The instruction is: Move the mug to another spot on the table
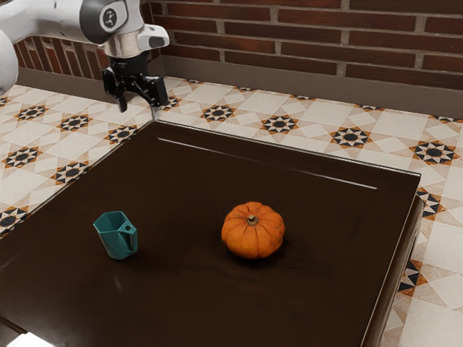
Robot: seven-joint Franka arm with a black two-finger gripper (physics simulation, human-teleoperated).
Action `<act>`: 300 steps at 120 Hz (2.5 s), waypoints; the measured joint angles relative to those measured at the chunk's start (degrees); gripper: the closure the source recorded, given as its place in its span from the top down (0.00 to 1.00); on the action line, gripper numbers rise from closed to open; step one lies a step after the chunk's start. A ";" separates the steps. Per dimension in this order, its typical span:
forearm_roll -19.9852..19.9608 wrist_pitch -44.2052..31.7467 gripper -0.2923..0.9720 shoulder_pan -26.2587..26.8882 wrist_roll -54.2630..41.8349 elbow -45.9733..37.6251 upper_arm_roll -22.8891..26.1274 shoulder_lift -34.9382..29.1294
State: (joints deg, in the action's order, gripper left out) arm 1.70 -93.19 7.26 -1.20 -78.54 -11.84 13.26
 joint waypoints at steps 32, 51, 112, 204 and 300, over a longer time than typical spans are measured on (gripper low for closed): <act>2.04 -2.21 0.77 2.50 -2.95 -10.21 -0.09 -5.94; 4.85 -7.09 0.77 8.26 -16.74 -25.74 -2.02 -12.91; 23.88 -24.47 0.77 15.71 -53.80 -48.60 -5.86 -15.81; 29.11 -44.68 0.77 12.74 -71.42 -51.39 -7.05 -1.21; 28.27 -45.81 0.34 11.51 -65.83 -51.46 -8.90 -1.01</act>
State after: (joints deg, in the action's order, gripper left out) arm 29.97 -139.00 18.77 -67.03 -130.01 -20.74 12.25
